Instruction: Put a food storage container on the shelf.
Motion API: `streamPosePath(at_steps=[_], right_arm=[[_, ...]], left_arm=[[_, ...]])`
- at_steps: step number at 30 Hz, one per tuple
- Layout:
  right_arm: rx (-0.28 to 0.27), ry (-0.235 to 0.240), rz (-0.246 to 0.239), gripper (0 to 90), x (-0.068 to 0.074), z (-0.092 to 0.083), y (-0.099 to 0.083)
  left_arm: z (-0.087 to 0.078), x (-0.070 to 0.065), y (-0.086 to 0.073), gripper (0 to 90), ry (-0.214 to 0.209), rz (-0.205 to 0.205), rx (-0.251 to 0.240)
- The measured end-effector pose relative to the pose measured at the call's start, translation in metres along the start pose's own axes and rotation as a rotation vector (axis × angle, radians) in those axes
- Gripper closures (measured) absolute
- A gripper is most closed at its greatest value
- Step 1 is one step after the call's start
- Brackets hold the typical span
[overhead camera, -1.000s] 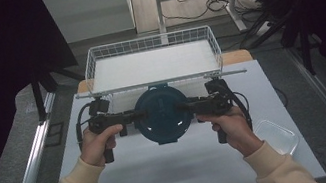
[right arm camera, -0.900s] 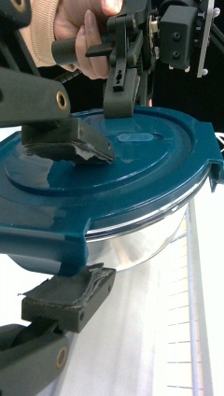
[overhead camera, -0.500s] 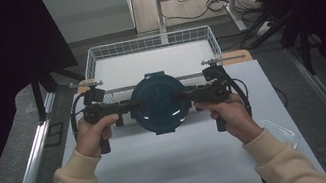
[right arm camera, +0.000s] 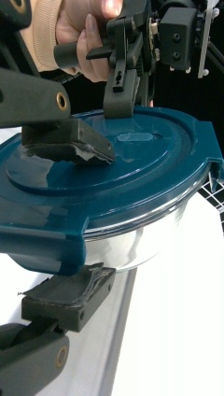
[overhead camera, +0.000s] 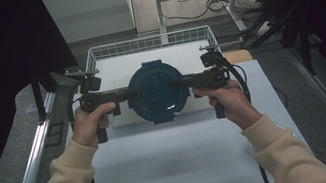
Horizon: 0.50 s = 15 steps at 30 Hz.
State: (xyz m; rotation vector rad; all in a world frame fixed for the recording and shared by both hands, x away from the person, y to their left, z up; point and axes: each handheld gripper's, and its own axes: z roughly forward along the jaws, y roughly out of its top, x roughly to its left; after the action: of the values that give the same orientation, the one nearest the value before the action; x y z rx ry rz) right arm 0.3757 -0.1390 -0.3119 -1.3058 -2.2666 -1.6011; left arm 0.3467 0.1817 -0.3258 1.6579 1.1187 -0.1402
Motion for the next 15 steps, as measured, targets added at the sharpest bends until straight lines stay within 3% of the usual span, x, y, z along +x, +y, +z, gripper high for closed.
streamPosePath(at_steps=[15], right_arm=[[-0.005,0.027,0.000,38.8,-0.005,0.008,0.031]], left_arm=[[-0.006,0.004,0.032,44.4,0.017,0.005,-0.020]])
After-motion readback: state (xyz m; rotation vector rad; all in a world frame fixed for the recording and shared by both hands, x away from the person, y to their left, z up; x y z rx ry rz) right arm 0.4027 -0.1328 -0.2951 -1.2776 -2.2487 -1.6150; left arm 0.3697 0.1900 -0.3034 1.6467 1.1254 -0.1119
